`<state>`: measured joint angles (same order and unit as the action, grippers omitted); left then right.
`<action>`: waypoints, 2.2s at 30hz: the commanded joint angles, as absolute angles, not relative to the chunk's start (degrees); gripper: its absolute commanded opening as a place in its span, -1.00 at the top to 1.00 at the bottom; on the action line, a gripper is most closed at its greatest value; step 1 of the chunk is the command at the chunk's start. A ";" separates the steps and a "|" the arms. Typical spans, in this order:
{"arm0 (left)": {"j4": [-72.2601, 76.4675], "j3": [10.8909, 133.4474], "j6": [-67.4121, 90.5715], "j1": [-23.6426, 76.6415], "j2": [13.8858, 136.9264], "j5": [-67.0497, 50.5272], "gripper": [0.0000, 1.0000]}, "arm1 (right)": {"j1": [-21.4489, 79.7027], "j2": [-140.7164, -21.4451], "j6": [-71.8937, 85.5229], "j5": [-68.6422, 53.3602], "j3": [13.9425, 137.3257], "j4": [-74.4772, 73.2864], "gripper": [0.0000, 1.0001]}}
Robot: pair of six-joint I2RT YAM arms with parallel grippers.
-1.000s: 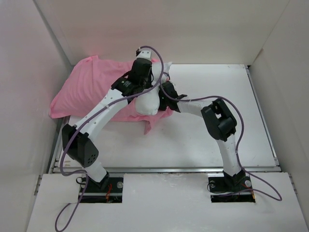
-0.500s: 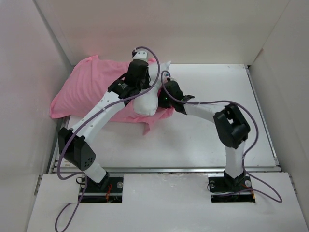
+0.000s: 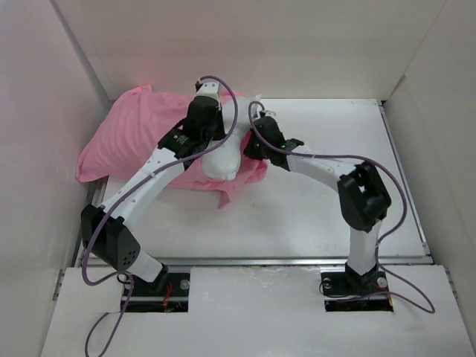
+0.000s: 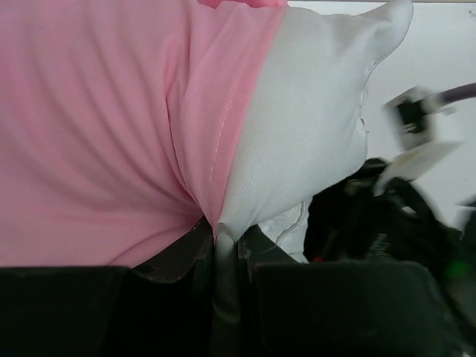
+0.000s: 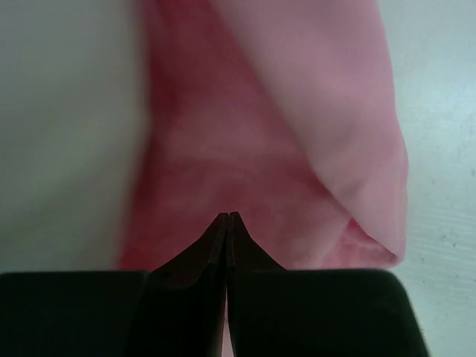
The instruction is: Put the pillow into the pillowcase
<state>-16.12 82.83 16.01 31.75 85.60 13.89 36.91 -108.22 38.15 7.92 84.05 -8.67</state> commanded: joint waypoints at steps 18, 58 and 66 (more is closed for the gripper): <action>-11.43 83.14 13.62 31.03 75.76 9.14 1.00 | 29.63 -117.76 43.77 21.17 94.21 -12.02 -0.04; -4.04 82.97 16.44 31.03 73.83 -0.26 1.00 | 33.75 -122.78 47.55 -6.34 85.08 23.91 -0.67; -4.04 81.92 16.44 31.03 73.83 3.95 1.00 | 33.75 -118.94 44.48 0.43 86.14 14.26 1.00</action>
<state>-13.15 81.84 15.20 30.63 77.54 3.38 32.99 -122.83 46.26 -3.49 85.34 16.34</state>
